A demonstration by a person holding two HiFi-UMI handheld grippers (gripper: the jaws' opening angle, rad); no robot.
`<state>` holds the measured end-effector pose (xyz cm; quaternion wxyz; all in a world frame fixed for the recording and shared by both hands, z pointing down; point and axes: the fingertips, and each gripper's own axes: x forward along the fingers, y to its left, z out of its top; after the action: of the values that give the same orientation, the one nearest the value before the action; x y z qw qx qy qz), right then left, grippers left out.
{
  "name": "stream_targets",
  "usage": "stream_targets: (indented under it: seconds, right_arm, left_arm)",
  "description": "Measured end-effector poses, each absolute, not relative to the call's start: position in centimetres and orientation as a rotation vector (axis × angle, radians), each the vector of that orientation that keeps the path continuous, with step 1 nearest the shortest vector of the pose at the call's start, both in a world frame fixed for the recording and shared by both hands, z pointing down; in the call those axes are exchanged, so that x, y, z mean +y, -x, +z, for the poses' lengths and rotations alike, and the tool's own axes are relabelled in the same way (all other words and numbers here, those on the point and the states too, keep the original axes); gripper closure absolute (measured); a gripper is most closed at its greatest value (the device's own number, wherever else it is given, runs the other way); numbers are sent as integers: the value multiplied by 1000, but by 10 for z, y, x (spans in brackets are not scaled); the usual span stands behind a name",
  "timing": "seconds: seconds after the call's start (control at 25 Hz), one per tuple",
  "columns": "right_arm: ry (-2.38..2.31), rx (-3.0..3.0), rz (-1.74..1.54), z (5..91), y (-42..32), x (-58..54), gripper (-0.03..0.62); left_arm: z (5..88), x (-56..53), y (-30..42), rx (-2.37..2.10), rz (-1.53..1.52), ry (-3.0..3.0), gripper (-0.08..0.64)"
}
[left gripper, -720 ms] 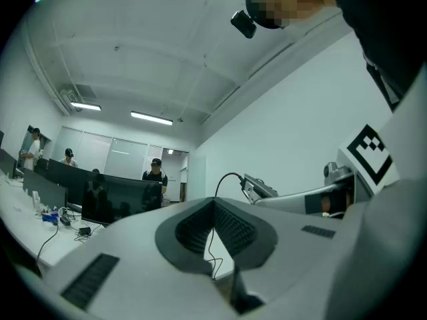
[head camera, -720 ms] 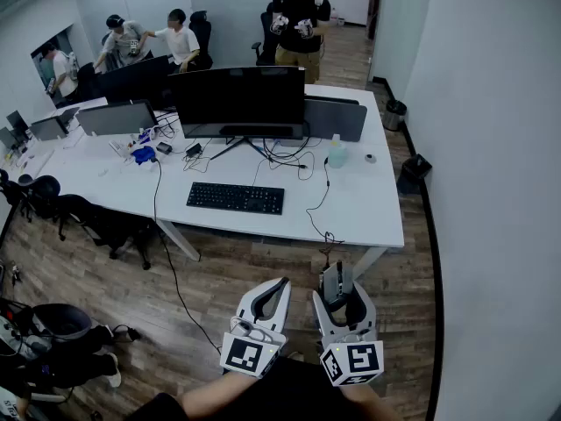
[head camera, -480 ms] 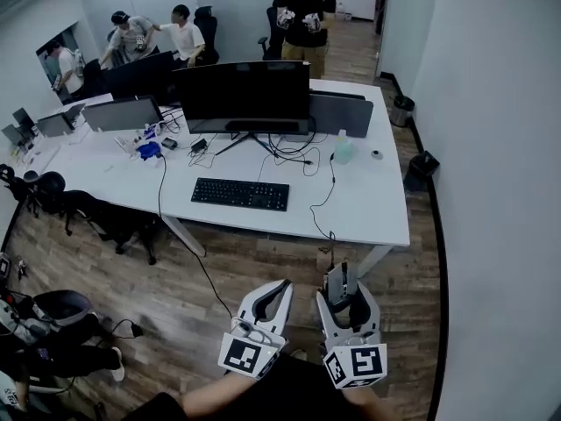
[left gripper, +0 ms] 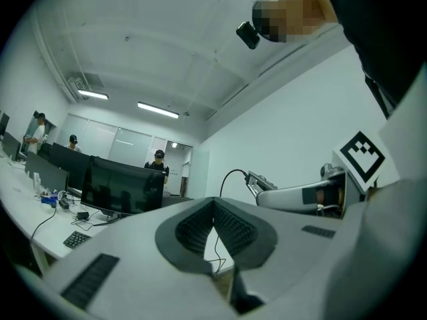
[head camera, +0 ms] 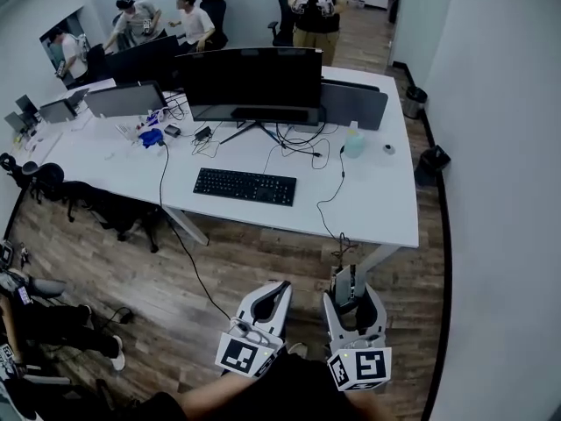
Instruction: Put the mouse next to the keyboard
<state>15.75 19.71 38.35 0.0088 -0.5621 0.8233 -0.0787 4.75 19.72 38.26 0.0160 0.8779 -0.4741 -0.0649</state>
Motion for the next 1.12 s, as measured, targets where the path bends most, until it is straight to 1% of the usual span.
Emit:
stream_targets:
  seconds: [0.44, 0.72, 1.12]
  right_arm:
    - [1930, 2534, -297, 391, -155, 100, 284]
    - [2030, 2546, -260, 388, -136, 16, 284]
    - [2148, 2510, -334, 410, -110, -83, 284]
  left_arm:
    - [396, 97, -24, -1462, -238, -2681, 548]
    - [397, 16, -9, -1311, -294, -2684, 548]
    - [397, -85, 26, -1189, -312, -2683, 548]
